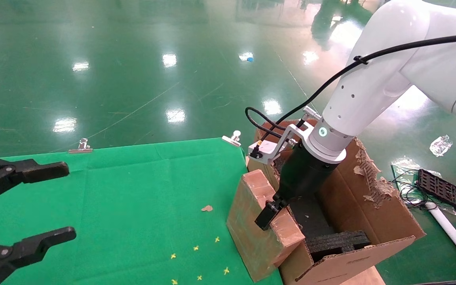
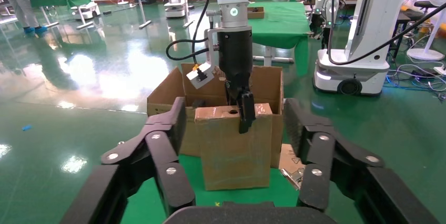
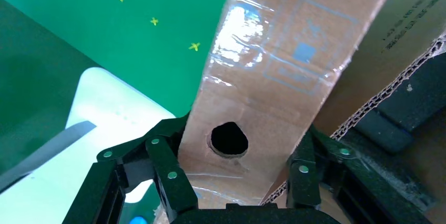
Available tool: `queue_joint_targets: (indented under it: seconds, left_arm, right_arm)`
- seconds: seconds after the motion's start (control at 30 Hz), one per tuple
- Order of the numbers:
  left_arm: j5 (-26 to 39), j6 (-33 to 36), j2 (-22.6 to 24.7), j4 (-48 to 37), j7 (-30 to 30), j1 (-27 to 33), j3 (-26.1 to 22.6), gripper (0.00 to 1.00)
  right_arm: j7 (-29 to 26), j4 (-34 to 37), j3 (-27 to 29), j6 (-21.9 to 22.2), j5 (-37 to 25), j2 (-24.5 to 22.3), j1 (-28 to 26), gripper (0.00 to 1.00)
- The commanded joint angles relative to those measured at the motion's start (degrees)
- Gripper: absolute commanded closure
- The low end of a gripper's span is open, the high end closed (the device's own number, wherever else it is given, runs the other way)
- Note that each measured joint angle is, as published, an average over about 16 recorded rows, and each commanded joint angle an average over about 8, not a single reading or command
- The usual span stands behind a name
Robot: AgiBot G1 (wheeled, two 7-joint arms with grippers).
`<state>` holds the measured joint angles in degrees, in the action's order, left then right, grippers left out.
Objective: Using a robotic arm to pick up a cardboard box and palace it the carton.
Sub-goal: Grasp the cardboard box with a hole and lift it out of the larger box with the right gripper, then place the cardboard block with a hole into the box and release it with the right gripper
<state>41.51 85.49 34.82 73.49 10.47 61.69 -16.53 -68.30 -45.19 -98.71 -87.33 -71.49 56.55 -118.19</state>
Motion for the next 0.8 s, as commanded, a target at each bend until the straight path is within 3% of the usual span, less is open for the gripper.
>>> queue_joint_targets:
  seconds: [0.03,0.23,0.47,0.63,0.8]
  left_arm:
    - [-0.01,0.0,0.0,0.0,0.0,0.0,-0.01,1.0]
    - [-0.02,-0.01,-0.01,0.0,-0.02,0.01,-0.03,1.0]
    - [-0.04,-0.02,-0.02,0.0,-0.03,0.01,-0.06,1.0]
    - [-0.05,-0.03,-0.03,0.0,-0.04,0.02,-0.07,1.0]
    - [-0.06,-0.04,-0.04,0.0,-0.05,0.02,-0.09,1.0]
  right_arm:
    - [0.28,-0.26,-0.15,0.11,-0.31,0.03,-0.05,1.0]
    - [2.96,-2.65,1.28,2.0,0.65,-1.75,-0.94,1.0]
    - [11.94,-5.44,7.85,7.38,6.11,-8.43,-5.09,1.0]
    - [17.21,-2.48,11.63,9.69,7.76,-12.25,-9.81,1.0]
    - [20.12,2.93,12.59,10.02,5.54,-15.14,-14.49,1.0]
